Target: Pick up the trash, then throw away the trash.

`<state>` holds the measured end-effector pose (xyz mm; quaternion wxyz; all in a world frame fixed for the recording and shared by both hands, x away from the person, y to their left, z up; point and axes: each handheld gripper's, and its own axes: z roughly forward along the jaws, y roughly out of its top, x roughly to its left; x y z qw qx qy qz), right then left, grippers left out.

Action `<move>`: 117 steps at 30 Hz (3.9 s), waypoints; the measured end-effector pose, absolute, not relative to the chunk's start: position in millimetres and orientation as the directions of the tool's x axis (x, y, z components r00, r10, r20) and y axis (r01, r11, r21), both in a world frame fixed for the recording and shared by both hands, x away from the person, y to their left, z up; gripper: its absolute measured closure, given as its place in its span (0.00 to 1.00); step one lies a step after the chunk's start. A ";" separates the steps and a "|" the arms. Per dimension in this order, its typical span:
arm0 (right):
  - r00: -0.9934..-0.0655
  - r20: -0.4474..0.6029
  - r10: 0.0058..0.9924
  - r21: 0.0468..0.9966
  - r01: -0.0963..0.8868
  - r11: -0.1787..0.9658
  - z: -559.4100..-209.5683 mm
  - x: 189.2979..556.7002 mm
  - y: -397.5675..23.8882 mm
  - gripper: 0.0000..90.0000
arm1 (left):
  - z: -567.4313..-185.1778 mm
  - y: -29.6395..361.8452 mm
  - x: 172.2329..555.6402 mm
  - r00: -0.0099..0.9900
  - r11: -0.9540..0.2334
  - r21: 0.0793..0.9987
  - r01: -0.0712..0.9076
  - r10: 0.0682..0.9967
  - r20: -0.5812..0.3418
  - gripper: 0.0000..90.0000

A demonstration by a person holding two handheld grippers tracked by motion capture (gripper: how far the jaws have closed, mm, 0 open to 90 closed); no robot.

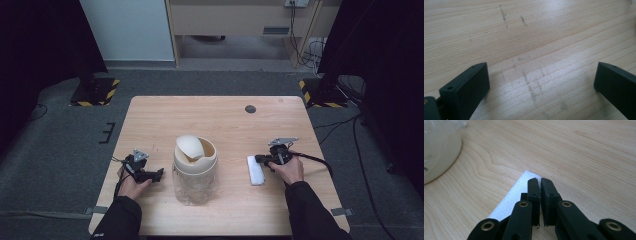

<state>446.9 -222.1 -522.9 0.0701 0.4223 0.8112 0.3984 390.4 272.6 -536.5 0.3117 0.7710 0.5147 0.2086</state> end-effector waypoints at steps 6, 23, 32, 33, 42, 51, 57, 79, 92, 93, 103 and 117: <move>-0.633 0.245 0.734 0.751 0.603 0.269 -510.9 445.6 -224.3 0.96 | -536.5 272.6 390.4 0.383 -0.276 0.695 0.664 0.924 0.001 0.00; -0.657 0.240 0.714 0.869 0.474 0.144 -467.7 439.9 -232.4 0.97 | -536.6 272.6 390.4 0.383 -0.276 0.695 0.664 0.924 0.001 0.00; -0.668 0.219 0.711 0.917 0.391 0.084 -441.7 435.5 -236.9 0.97 | -536.6 272.6 390.4 0.383 -0.276 0.695 0.664 0.924 0.001 0.00; -0.669 0.217 0.711 0.922 0.379 0.076 -438.6 434.8 -237.1 0.97 | -536.5 272.6 390.4 0.383 -0.276 0.695 0.664 0.924 0.001 0.00; -0.680 0.204 0.704 0.951 0.308 0.022 -414.6 428.9 -237.1 0.97 | -536.5 272.6 390.4 0.383 -0.276 0.695 0.664 0.924 0.001 0.00; -0.688 0.189 0.701 0.967 0.255 -0.011 -402.0 425.1 -233.6 0.97 | -536.5 272.6 390.4 0.383 -0.276 0.695 0.664 0.924 0.001 0.00; -0.699 0.184 0.691 0.974 0.223 -0.034 -392.1 422.9 -228.8 0.97 | -536.5 272.6 390.4 0.383 -0.276 0.695 0.664 0.924 0.001 0.00; -0.731 0.151 0.666 0.988 0.127 -0.085 -358.8 414.7 -194.9 0.97 | -536.5 272.6 390.5 0.383 -0.276 0.695 0.664 0.924 0.001 0.00; -0.759 0.144 0.635 0.990 0.111 -0.091 -346.7 415.3 -170.2 0.97 | -536.6 272.5 390.6 0.382 -0.274 0.696 0.663 0.924 0.000 0.00; -0.760 0.143 0.634 0.990 0.109 -0.092 -345.6 415.5 -168.4 0.97 | -536.6 272.5 390.6 0.382 -0.274 0.696 0.663 0.924 0.000 0.00; -0.781 0.128 0.611 0.992 0.090 -0.093 -337.2 412.8 -148.3 0.97 | -536.6 272.5 390.6 0.383 -0.276 0.696 0.663 0.924 0.001 0.00; -0.791 0.144 0.595 0.990 0.110 -0.094 -347.4 410.3 -121.7 0.97 | -536.6 272.6 390.6 0.383 -0.276 0.695 0.663 0.924 0.001 0.00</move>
